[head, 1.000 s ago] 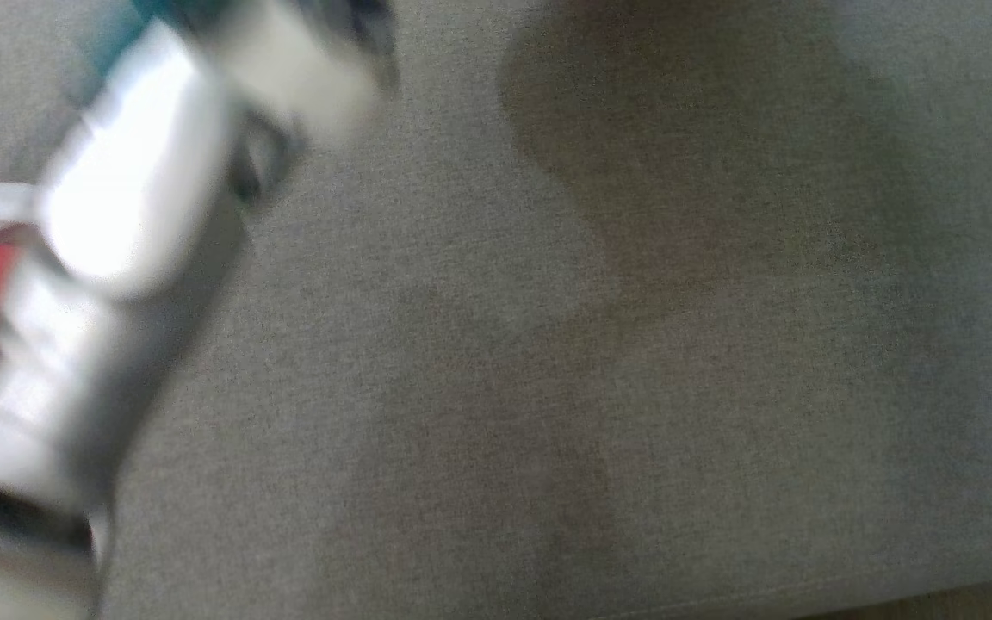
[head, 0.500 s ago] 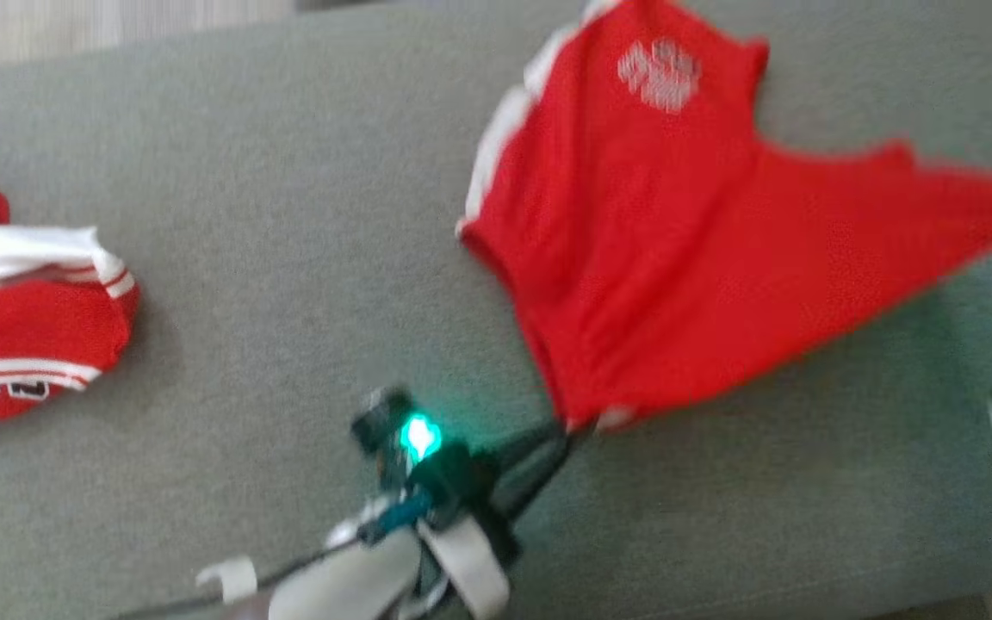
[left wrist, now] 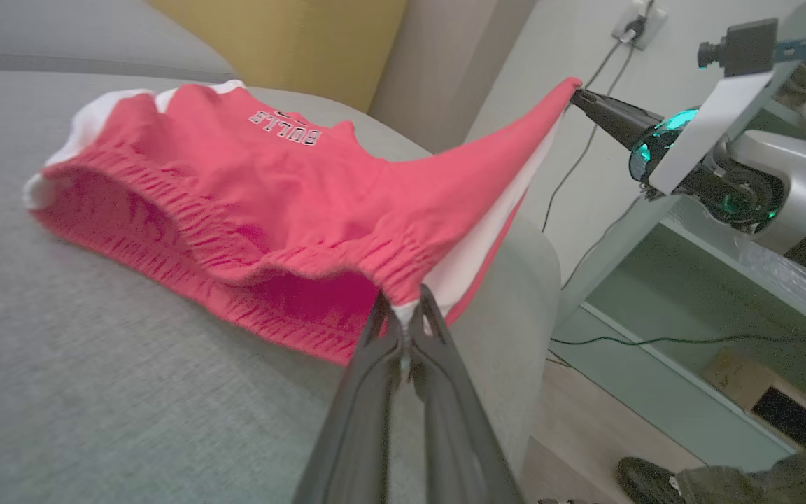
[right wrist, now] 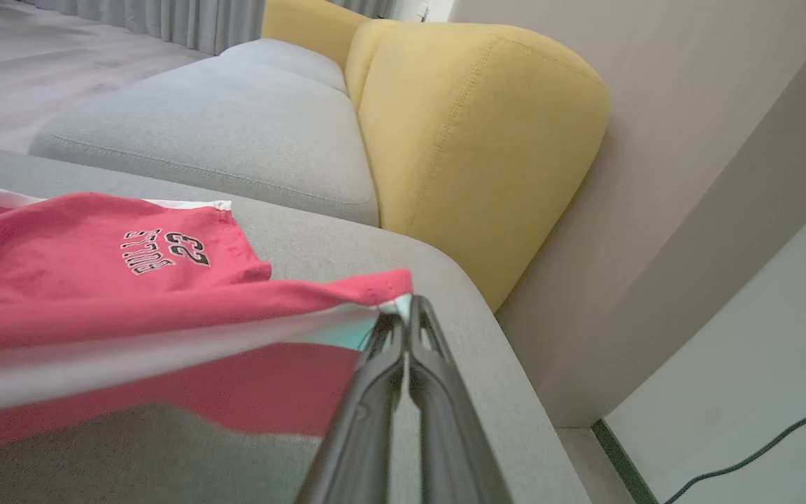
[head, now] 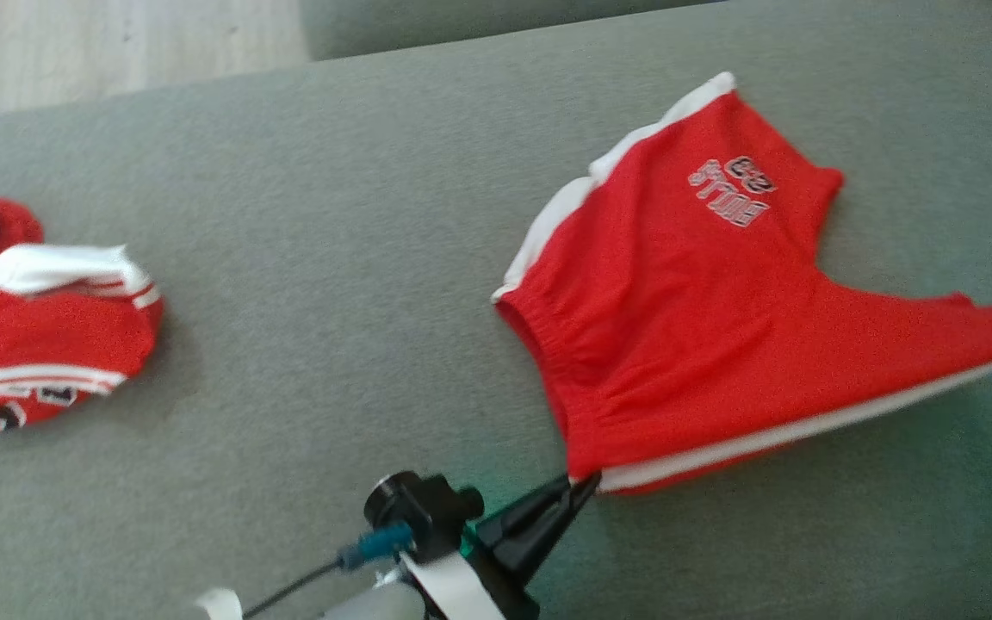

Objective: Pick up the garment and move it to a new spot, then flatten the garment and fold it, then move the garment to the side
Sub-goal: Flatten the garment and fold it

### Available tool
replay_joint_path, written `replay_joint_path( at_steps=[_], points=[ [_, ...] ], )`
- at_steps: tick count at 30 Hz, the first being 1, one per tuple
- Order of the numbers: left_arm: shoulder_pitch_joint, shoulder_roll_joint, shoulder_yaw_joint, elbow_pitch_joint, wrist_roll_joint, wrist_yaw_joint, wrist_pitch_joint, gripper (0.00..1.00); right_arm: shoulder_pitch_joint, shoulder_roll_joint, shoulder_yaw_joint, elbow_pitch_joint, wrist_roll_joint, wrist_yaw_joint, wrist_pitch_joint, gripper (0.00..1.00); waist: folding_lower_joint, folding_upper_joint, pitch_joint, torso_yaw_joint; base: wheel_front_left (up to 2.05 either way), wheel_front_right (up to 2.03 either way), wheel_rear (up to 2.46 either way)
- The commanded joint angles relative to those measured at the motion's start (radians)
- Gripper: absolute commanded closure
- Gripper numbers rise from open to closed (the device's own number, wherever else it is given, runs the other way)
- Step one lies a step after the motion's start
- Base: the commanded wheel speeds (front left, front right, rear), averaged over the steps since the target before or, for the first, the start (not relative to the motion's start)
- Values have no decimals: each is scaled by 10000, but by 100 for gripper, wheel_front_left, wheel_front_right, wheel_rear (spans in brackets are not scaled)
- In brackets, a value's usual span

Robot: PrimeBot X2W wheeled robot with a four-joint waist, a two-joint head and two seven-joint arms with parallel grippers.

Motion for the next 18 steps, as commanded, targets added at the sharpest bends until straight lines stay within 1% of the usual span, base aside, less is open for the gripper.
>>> replay_joint_path(
  at_steps=[1, 3, 6, 7, 11, 14, 18],
  points=[
    [-621, -8, 299, -326, -465, 16, -24, 100, -654, -689, 132, -235, 46, 65, 255, 100, 1, -1, 250, 387, 0, 0, 0],
    [-1006, -159, 330, -365, -862, 16, -24, 100, -1173, -1042, 310, -6, -68, 65, 541, 100, 1, -1, 444, 651, 0, 0, 0],
    [-1587, -423, 365, -382, -1466, 16, -24, 100, -2198, -1398, 627, 492, -47, 65, 946, 100, 1, -1, 741, 1046, 0, 0, 0],
    [-1587, -423, 365, -382, -1466, 16, -24, 100, -2198, -1398, 627, 492, -47, 65, 946, 100, 1, -1, 741, 1046, 0, 0, 0],
    [-2214, -758, 553, -268, -2089, 16, -24, 100, -3657, -1781, 1217, 1394, -140, 65, 1359, 100, 1, -1, 1060, 1485, 0, 0, 0],
    [-2616, -944, 600, -110, -2447, 16, -24, 100, -4740, -1906, 1673, 2432, -25, 65, 1385, 100, 1, -1, 1299, 1781, 0, 0, 0],
    [-2997, -1160, 607, 97, -2771, 16, -24, 100, -5878, -1915, 2248, 3667, 74, 65, 1351, 100, 1, -1, 1578, 2142, 0, 0, 0]
  ],
)
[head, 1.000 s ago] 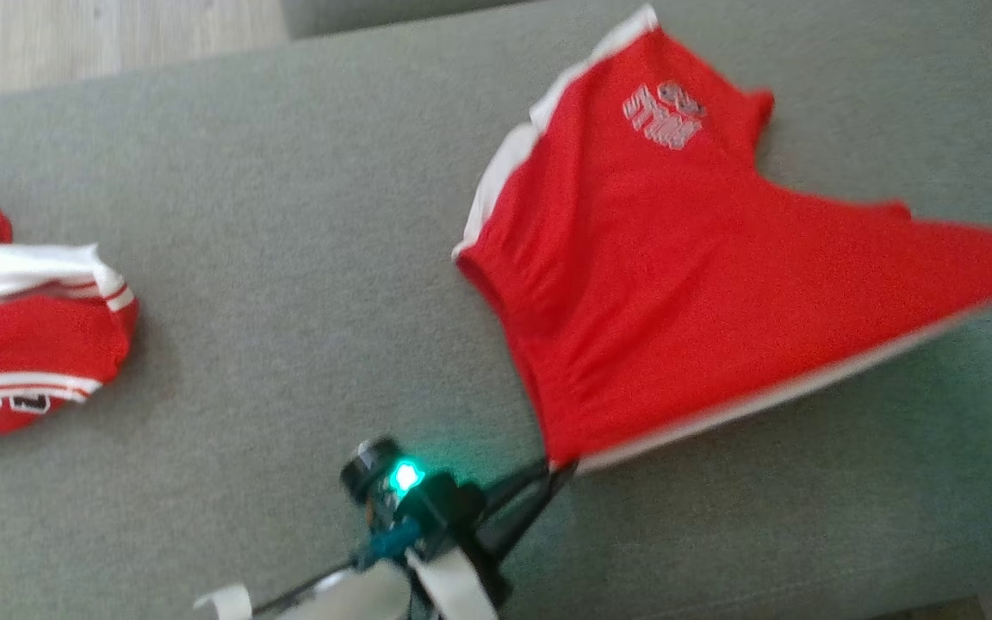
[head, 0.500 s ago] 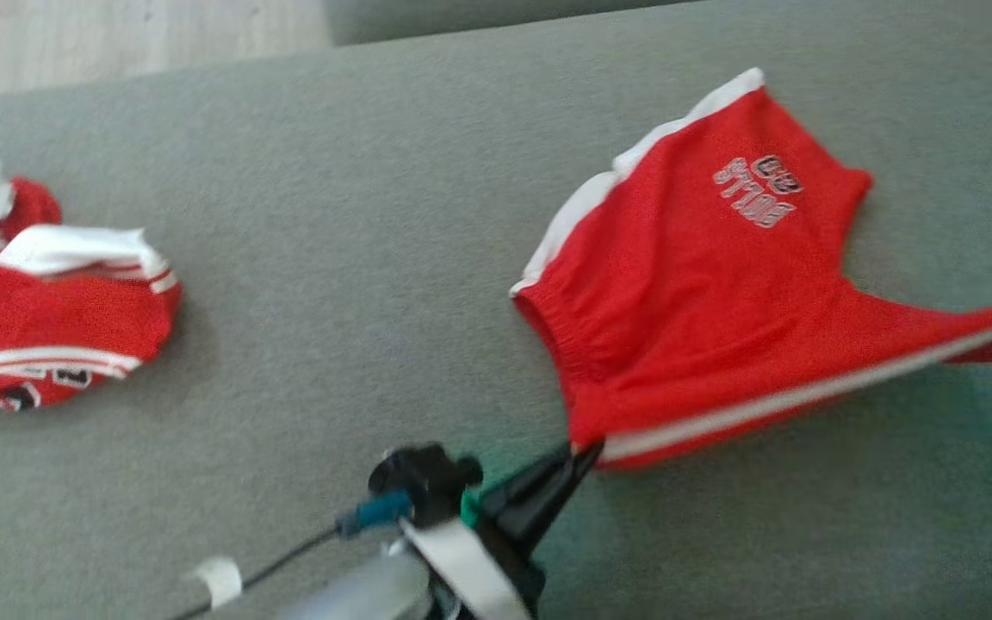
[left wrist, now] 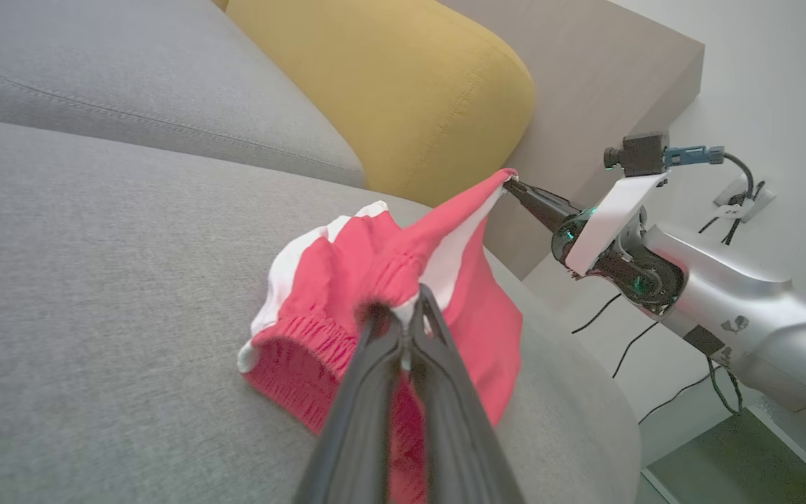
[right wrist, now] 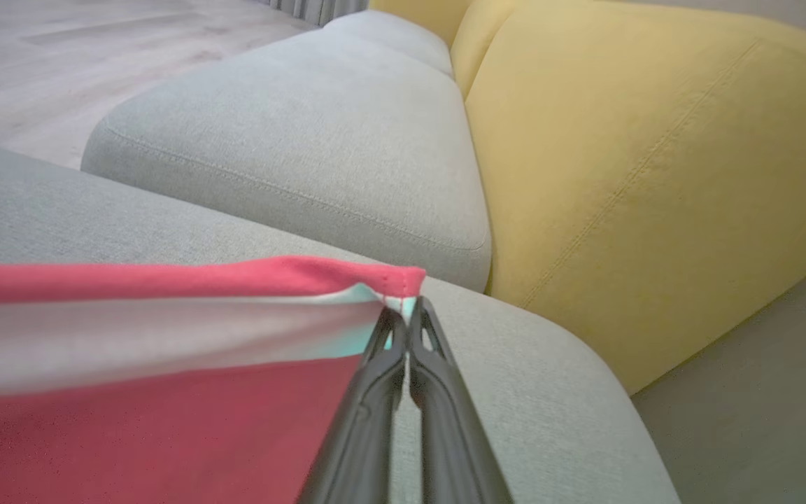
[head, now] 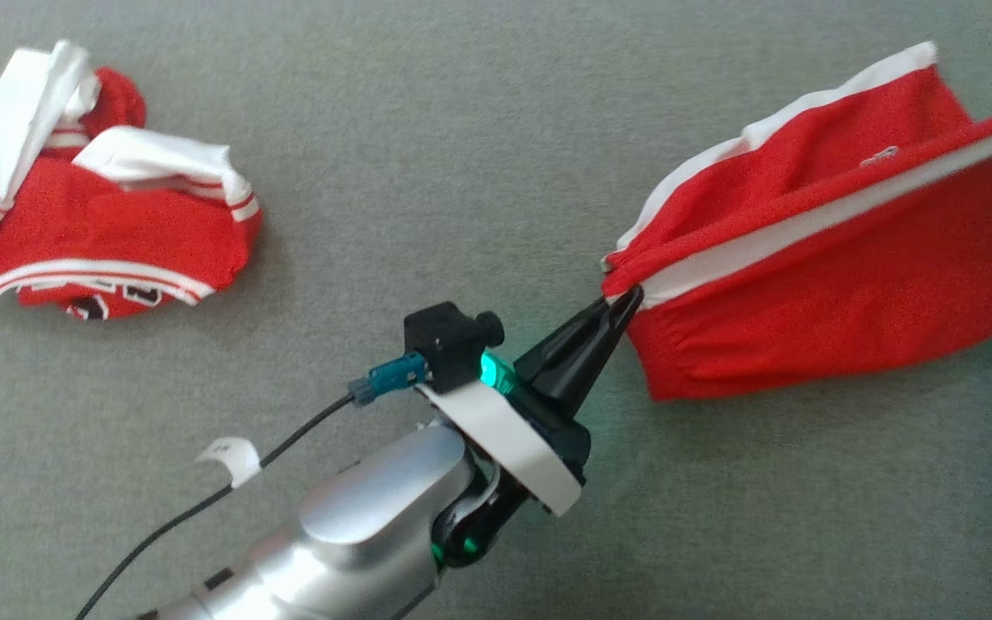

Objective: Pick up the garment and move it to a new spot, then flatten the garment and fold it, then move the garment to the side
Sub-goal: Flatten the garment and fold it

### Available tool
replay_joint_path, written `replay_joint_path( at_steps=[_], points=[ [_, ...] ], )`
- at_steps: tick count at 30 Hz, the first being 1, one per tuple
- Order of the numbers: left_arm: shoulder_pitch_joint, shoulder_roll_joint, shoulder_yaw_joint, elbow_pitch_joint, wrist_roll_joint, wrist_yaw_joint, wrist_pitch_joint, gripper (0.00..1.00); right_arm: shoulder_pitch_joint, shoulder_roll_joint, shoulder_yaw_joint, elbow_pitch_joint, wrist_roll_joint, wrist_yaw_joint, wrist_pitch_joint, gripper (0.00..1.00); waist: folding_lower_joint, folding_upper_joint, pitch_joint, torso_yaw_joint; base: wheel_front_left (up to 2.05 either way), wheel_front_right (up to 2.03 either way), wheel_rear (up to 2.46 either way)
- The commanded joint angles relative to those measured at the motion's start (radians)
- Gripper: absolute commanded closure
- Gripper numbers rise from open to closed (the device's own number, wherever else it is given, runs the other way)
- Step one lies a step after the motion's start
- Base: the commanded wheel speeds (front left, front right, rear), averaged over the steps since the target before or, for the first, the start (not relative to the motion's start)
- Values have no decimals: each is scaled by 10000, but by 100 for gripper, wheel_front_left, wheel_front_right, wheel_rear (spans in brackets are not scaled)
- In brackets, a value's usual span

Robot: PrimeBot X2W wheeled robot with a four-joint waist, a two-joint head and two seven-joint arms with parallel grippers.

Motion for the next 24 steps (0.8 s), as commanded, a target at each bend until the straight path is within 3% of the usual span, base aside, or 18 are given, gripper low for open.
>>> replay_joint_path(
  at_steps=[1, 9, 11, 12, 13, 14, 15, 16, 21, 24],
  points=[
    [-383, -47, 276, -209, -47, 14, -51, 100, -208, -360, 153, -80, 52, 65, -35, 100, -2, -1, 259, 254, 0, 0, 0],
    [-849, -441, 567, 492, -59, 14, -51, 100, -1943, -251, 907, 2162, 59, 65, -734, 100, -2, -1, 756, 587, 0, 0, 0],
    [-875, -502, 614, 637, -41, 14, -51, 100, -2312, -167, 1022, 2650, 16, 65, -1004, 92, -2, -1, 829, 609, 0, 0, 0],
    [-887, -522, 582, 684, -31, 14, -51, 96, -2469, -105, 1098, 2895, 17, 65, -1111, 92, -2, -1, 853, 616, 0, 0, 0],
    [-888, -536, 597, 731, -34, 14, -51, 81, -2623, -55, 1157, 3129, 8, 65, -1215, 82, -2, -1, 881, 618, 0, 0, 0],
    [-886, -549, 630, 773, -49, 14, -51, 63, -2776, 1, 1208, 3345, 8, 65, -1335, 58, -2, -1, 913, 616, 0, 0, 0],
    [-890, -558, 696, 836, -21, 14, -51, 31, -2912, 74, 1262, 3535, 52, 65, -1488, 11, -2, -1, 934, 615, 0, 0, 0],
    [-880, -569, 788, 895, 13, 14, -51, 0, -3037, 139, 1288, 3697, 109, 65, -1665, 0, -2, -1, 949, 612, 0, 0, 0],
    [-662, -630, 1154, 1391, 255, 14, -51, 0, -3123, 379, 1619, 4140, 731, 65, -2281, 0, -2, -1, 811, 616, 0, 0, 0],
    [-317, -667, 1996, 1732, 989, 16, -51, 0, -2710, 419, 1820, 4093, 1382, 65, -2420, 0, -2, -1, 598, 615, 0, 0, 0]
  ],
)
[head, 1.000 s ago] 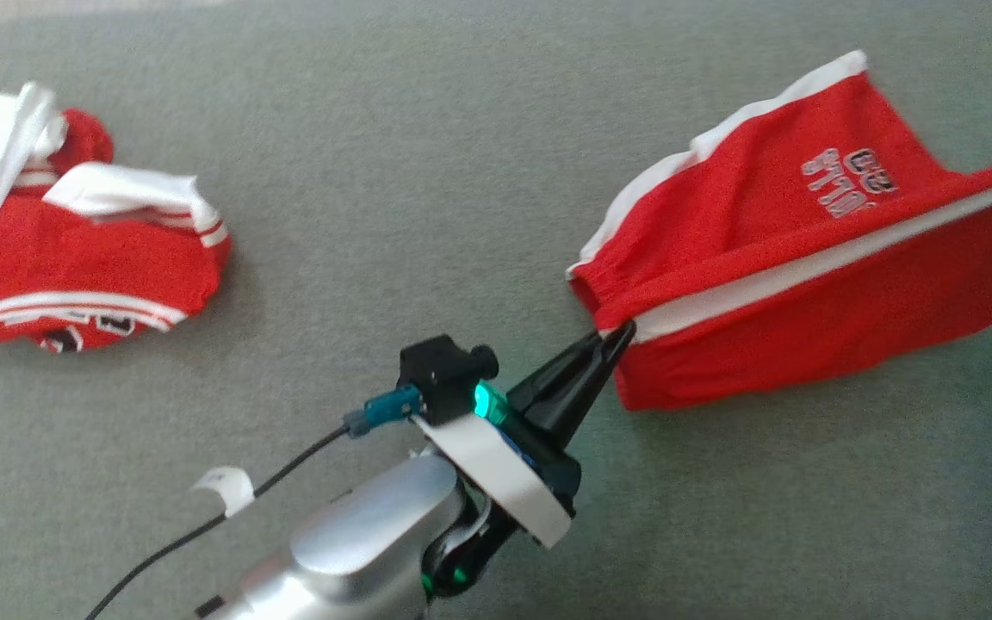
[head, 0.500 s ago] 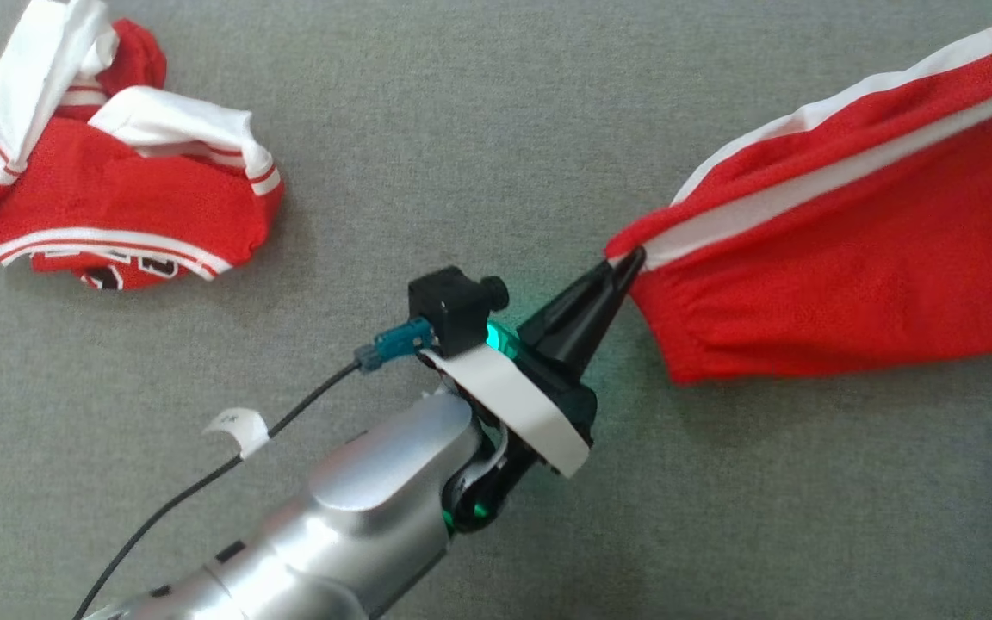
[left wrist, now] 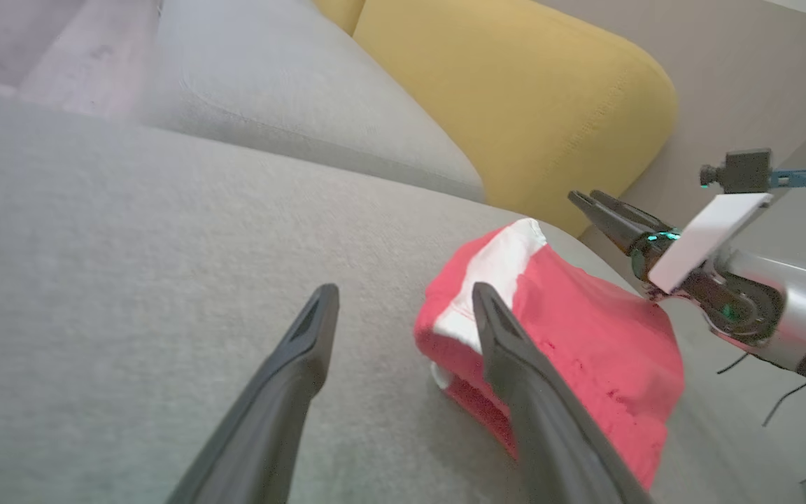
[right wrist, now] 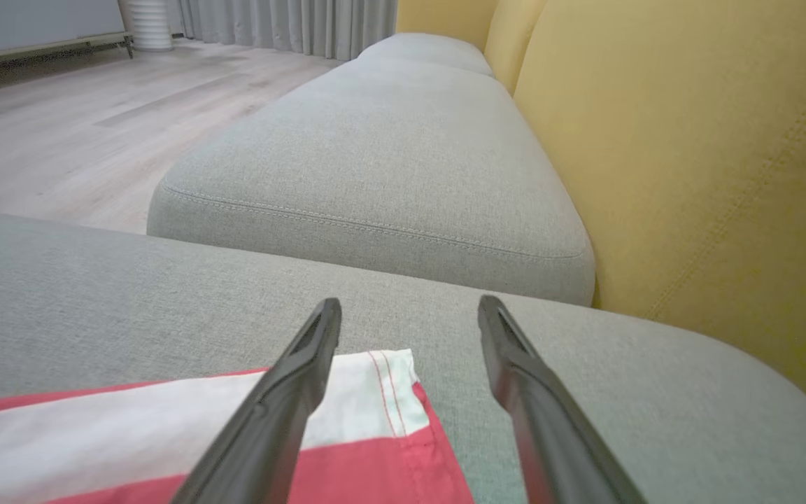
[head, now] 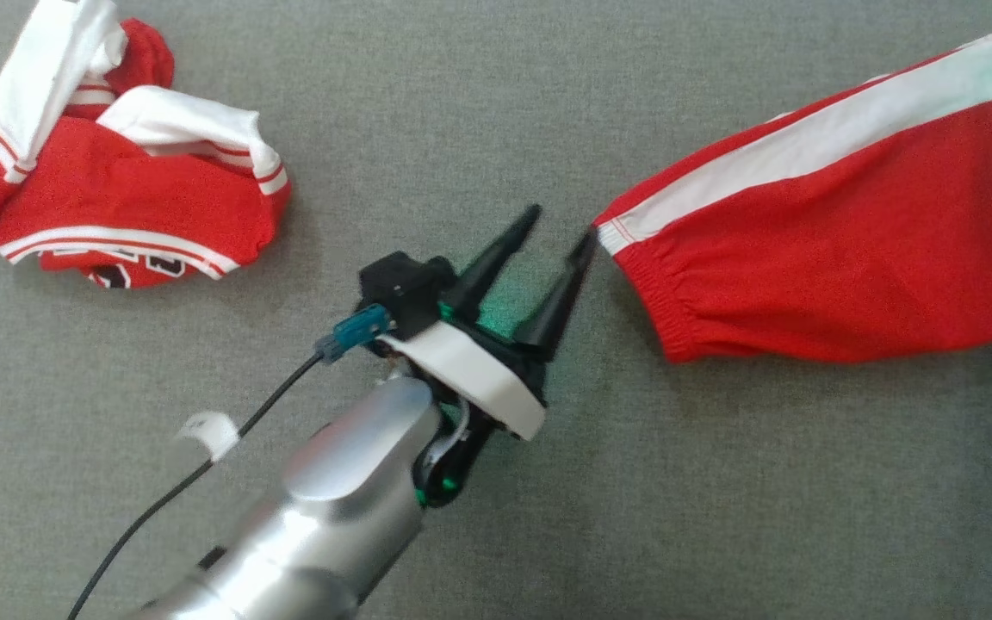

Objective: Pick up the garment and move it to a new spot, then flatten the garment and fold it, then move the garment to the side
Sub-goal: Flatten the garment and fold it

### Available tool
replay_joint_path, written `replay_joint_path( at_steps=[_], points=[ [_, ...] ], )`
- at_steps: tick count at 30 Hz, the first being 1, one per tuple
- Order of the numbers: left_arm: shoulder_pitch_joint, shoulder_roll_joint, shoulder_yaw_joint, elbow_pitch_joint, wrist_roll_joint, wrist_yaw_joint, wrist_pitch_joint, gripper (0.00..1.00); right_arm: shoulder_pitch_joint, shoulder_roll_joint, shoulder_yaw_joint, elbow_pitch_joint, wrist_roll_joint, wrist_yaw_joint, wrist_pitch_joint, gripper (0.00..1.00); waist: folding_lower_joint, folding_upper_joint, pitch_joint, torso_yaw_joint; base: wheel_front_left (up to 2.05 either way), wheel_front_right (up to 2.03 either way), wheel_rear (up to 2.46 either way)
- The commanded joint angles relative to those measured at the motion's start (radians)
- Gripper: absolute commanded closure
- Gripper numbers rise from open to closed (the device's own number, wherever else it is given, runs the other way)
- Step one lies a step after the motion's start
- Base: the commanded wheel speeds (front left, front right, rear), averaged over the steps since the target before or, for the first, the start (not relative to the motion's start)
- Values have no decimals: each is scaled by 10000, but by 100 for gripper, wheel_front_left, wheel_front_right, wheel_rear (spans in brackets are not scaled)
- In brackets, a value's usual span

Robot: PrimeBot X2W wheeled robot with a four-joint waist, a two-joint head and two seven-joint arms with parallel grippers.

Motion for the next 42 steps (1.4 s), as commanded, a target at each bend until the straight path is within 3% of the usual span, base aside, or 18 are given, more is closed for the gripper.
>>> replay_joint_path(
  at_steps=[1, 8, 12, 14, 22, 25, 27, 29, 34, 42],
  points=[
    [230, 25, 919, -138, 758, 89, -51, 0, 542, -97, 232, -313, 506, 65, -154, 0, 0, 0, -200, -5, 0, 0, 0],
    [2105, -56, 3211, -1531, 3675, 1286, -51, 0, 1492, -779, 628, -238, 2349, 65, 8, 0, 0, 0, -374, 201, 0, 0, 0],
    [2813, -70, 3779, -2241, 4531, 1612, -51, 0, 1639, -1095, 677, -172, 3235, 65, 276, 0, 0, 0, -393, 401, 0, 0, 0],
    [3447, -73, 4213, -3103, 5077, 2045, -51, 0, 1726, -1355, 740, -8, 3966, 65, 613, 0, 0, 0, -415, 596, 0, 0, 0],
    [4557, -76, 4558, -4532, 5743, 2644, -51, 0, 1910, -1980, 1041, 701, 5115, 65, 1367, 0, 0, 0, -442, 1198, 0, 0, 0],
    [4736, -76, 4664, -4730, 5989, 2747, -51, 0, 2003, -1963, 1139, 1102, 5440, 65, 1907, 18, 0, 0, -504, 1336, 0, 0, 0],
    [4810, -76, 4769, -4823, 6193, 2825, -51, 0, 2076, -1907, 1271, 1212, 5740, 65, 2385, 54, 0, 0, -541, 1371, 0, 0, 0],
    [4890, -77, 4891, -4877, 6338, 2915, -51, 0, 2146, -1887, 1420, 1180, 5976, 65, 2673, 100, 0, 0, -612, 1357, 0, 0, 0],
    [5153, -77, 5123, -4853, 6447, 3042, -51, 0, 2079, -1891, 1571, 1252, 5996, 65, 2118, 100, 0, 0, -946, 1000, 0, 0, 0],
    [5553, -77, 5369, -4716, 6475, 2903, -51, 0, 2125, -2105, 2023, 1988, 5357, 65, 1333, 100, 0, 0, -1722, -158, 0, 0, 0]
  ],
)
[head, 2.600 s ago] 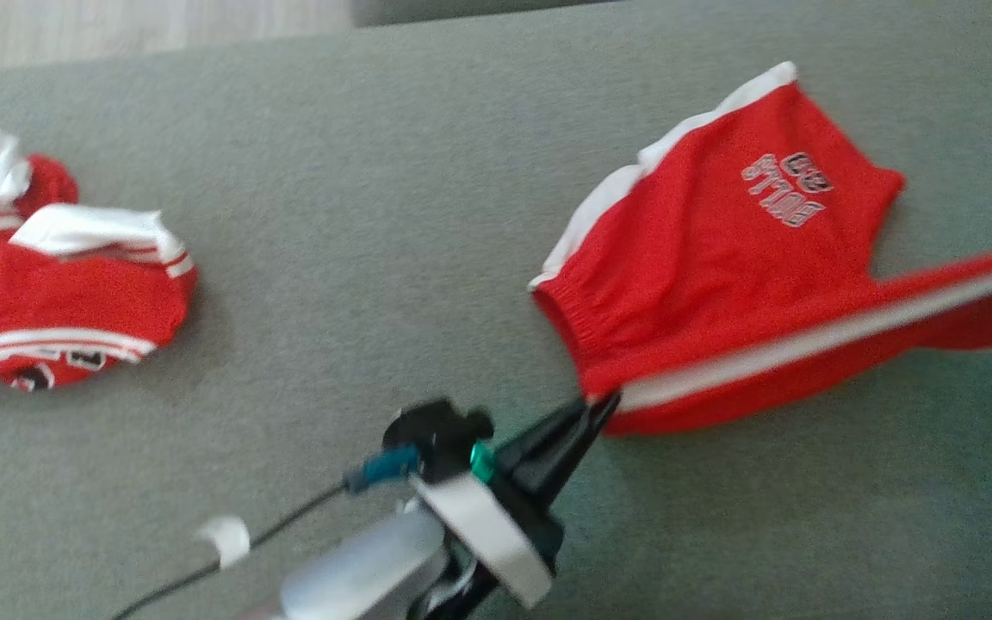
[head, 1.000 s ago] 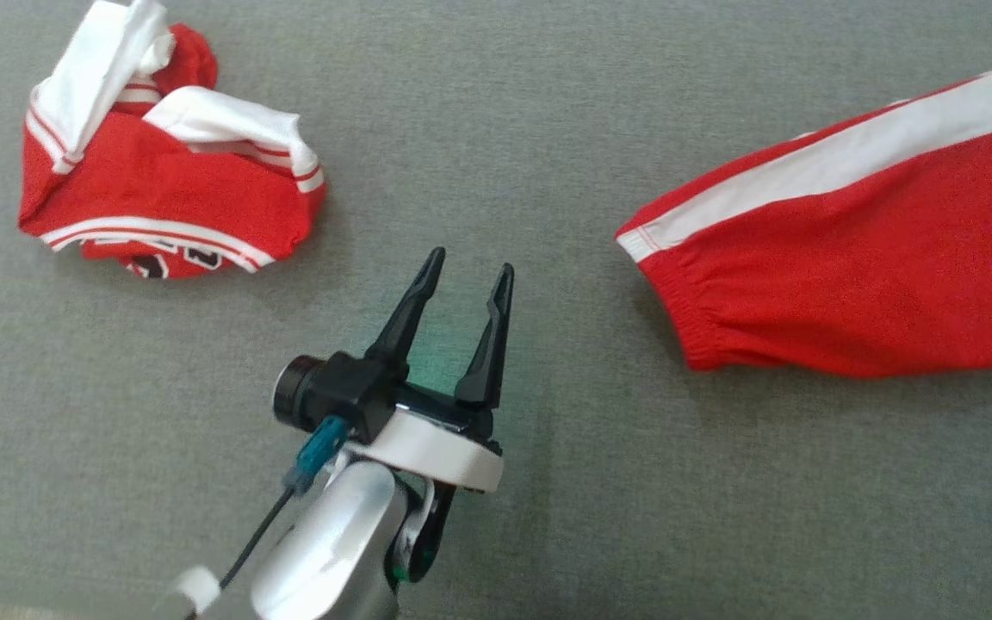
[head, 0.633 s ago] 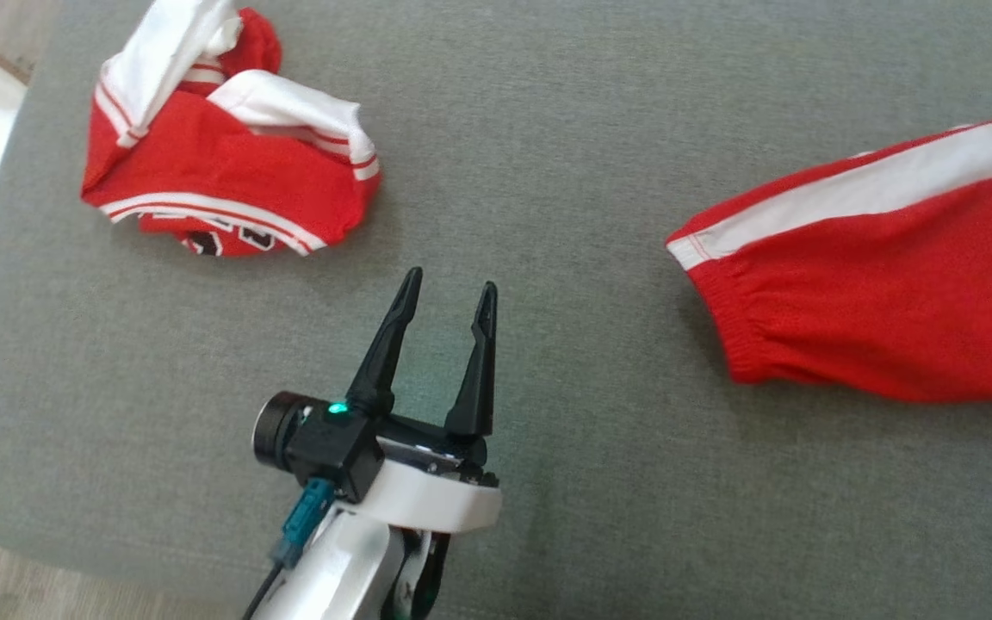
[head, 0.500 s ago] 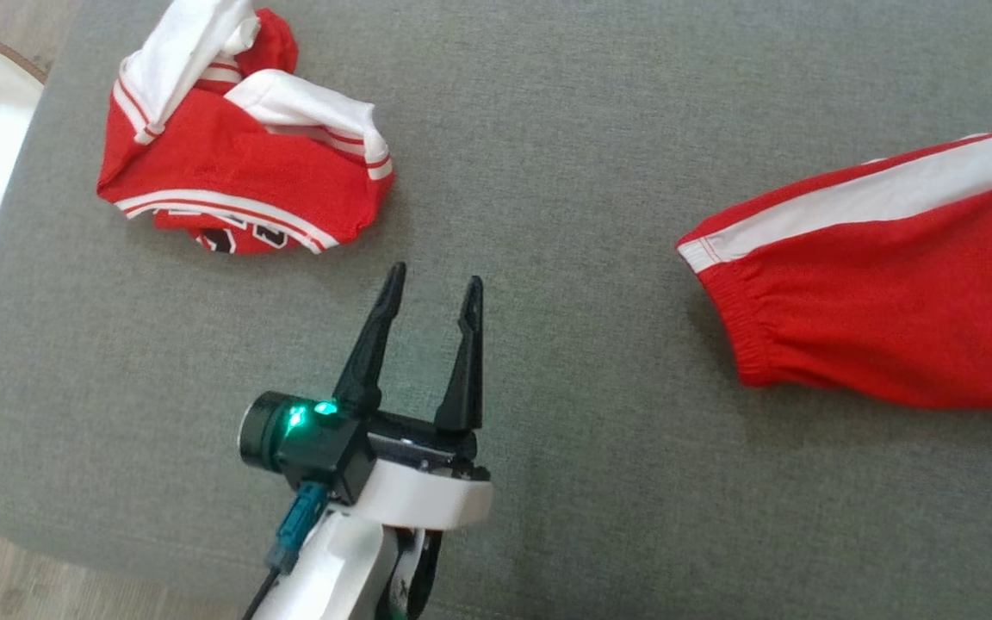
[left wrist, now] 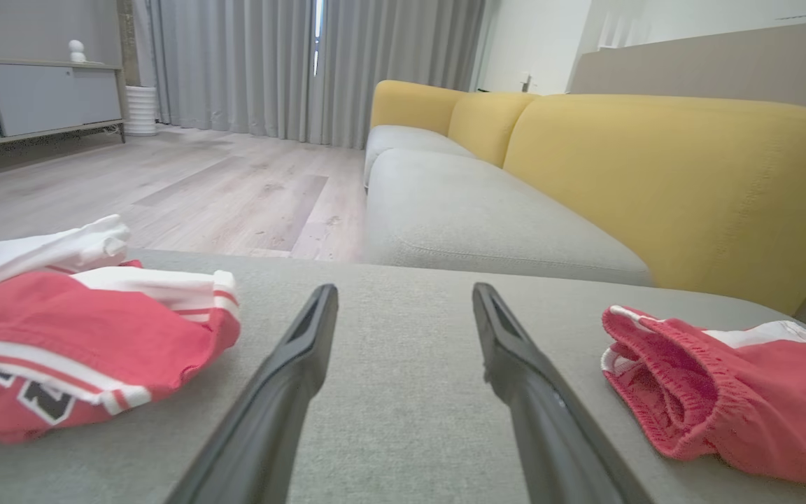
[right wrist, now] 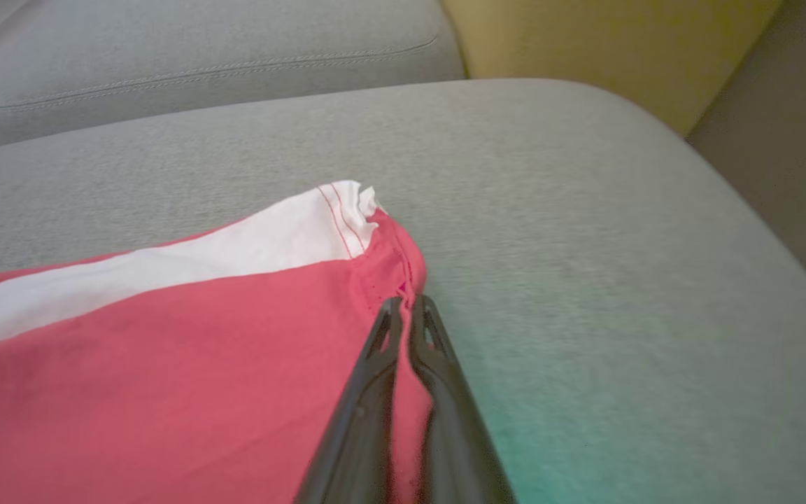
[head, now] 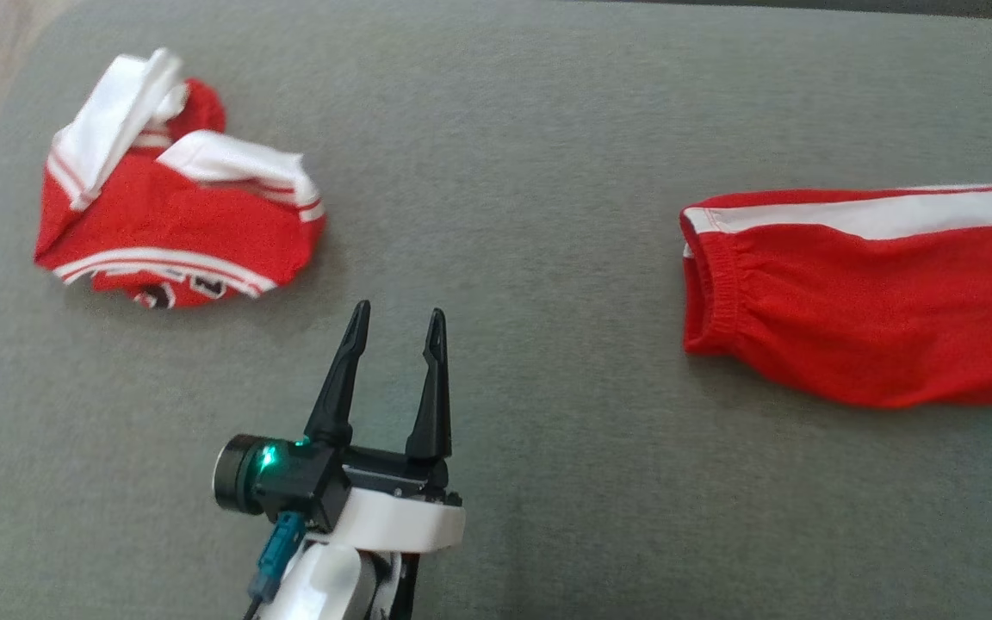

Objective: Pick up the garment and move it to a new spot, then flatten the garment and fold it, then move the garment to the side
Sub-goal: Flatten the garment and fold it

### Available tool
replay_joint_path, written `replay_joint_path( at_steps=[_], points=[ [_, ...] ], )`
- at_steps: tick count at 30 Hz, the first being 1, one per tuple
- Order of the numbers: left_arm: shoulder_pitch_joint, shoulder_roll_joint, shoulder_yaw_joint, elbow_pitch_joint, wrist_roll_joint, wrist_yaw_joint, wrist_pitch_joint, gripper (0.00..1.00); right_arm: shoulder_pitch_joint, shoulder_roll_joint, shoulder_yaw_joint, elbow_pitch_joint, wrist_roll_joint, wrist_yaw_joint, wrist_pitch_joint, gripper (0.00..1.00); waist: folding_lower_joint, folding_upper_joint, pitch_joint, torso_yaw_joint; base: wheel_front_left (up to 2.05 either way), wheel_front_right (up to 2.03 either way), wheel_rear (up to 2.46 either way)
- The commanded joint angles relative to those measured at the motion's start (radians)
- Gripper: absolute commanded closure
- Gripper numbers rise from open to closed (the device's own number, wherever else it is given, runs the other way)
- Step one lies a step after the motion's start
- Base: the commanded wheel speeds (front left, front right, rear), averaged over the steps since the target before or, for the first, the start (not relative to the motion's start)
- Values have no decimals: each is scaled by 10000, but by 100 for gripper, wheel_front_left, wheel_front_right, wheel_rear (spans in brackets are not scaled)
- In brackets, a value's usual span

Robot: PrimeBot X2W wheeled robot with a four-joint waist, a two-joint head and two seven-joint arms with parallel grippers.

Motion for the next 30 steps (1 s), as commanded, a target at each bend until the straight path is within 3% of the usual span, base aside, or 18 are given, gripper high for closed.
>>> replay_joint_path(
  at_steps=[1, 9, 16, 24, 30],
  points=[
    [-41, 9, 333, -254, 76, -8, -49, 0, 306, -458, 215, -56, -166, 65, -277, 100, 0, 0, -347, -468, 0, 0, 0],
    [65, 9, 372, -80, 77, -66, -49, 0, -193, -301, 348, -67, -975, 65, -1272, 100, 0, 0, -736, -861, 0, 0, 0],
    [374, 9, 453, 133, 50, -183, -49, 0, -477, 411, 207, -1557, -2052, 65, -1690, 100, 0, 0, -1293, -984, 0, 0, 0],
    [706, 9, 304, 290, -149, -295, -49, 0, 509, 2467, -202, -3766, -3622, 65, -1714, 100, 0, 0, -1806, -617, 0, 0, 0],
    [851, 9, 209, 392, -174, -340, -49, 0, 1563, 4484, -486, -4151, -4780, 65, -1715, 100, 0, 0, -1931, -219, 0, 0, 0]
  ],
)
